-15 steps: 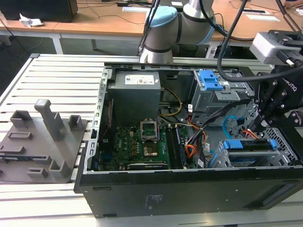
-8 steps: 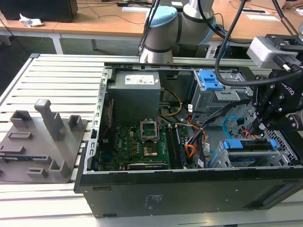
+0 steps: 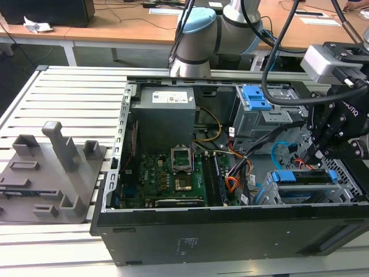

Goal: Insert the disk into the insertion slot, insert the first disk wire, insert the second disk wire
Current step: 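Insert the second disk wire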

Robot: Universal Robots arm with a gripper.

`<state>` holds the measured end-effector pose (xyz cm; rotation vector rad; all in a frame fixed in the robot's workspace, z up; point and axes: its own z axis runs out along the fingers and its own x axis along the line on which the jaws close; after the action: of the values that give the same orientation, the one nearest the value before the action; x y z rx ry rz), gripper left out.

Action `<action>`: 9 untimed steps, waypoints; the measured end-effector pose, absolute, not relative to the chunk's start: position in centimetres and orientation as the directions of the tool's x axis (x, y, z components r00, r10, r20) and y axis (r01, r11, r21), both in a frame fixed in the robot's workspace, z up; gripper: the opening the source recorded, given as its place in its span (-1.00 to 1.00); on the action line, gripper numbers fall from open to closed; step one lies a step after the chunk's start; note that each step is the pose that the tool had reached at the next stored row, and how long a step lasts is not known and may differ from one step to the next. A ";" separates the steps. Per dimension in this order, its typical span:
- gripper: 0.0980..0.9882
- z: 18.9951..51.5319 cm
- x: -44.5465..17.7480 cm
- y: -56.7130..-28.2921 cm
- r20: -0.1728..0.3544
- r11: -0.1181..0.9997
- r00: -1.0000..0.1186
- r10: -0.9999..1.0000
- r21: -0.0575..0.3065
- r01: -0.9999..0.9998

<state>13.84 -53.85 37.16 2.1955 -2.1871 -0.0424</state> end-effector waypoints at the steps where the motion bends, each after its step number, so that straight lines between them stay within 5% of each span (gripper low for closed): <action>1: -0.98 37.2 13.8 -53.8 0.011 -0.004 0.004 -1.000 0.049 -0.999; 4: -0.84 37.2 13.8 -53.8 0.011 -0.004 0.004 -1.000 0.049 -0.999; 6: -0.54 37.2 13.8 -53.8 0.011 -0.003 0.004 -1.000 0.049 -0.999; 9: -0.54 37.1 15.2 -53.7 0.011 -0.004 0.004 -1.000 0.050 -0.999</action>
<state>15.21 -53.66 37.15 2.1953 -2.1869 -0.0426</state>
